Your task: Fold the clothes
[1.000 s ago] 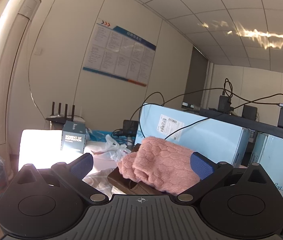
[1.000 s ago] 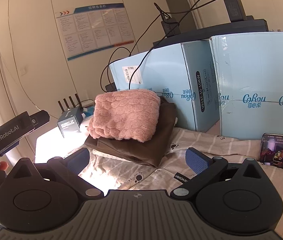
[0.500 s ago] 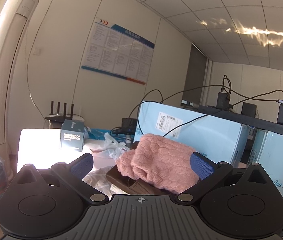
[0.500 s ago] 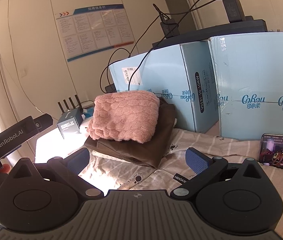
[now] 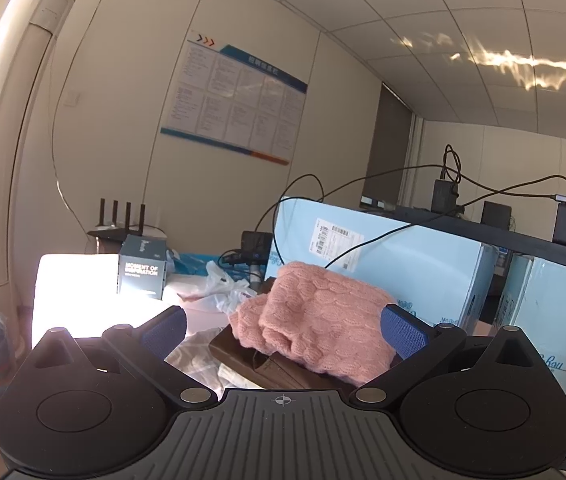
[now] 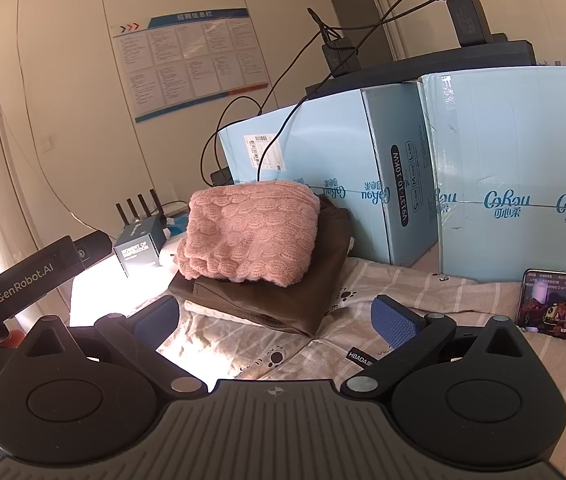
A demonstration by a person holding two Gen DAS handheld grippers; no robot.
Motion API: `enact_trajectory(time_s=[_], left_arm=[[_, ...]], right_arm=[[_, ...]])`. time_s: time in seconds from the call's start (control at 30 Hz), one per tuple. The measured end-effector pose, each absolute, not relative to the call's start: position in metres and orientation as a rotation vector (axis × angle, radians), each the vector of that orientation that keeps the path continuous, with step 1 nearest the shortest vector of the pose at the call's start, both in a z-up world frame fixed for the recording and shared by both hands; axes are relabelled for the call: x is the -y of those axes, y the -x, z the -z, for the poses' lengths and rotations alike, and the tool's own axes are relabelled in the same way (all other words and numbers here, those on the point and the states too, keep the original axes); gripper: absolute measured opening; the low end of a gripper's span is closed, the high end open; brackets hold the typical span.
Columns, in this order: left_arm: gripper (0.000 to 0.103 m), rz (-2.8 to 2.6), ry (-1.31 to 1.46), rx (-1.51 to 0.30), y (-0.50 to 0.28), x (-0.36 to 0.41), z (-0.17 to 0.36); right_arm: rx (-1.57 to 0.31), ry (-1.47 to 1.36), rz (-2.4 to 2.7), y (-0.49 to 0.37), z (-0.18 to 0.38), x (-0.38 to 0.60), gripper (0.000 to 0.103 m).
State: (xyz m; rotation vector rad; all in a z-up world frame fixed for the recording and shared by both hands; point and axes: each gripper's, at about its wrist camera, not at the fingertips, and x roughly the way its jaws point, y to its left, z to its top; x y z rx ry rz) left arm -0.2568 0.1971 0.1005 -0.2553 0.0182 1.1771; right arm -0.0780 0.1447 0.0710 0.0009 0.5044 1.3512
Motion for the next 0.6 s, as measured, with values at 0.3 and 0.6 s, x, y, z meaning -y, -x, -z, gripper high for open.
enact_trajectory(time_s=[0.3, 0.6], left_arm=[[0.103, -1.176, 0.258, -0.02, 0.2561, -0.1976, -0.1002], [0.103, -1.172, 0.259, -0.022, 0.2568, -0.1971, -0.1008]], right_arm=[[-0.503, 0.002, -1.352, 0.078, -0.0711, -0.1449, 0.103], [-0.5, 0.005, -1.352, 0.0782, -0.0715, -0.1449, 0.103]])
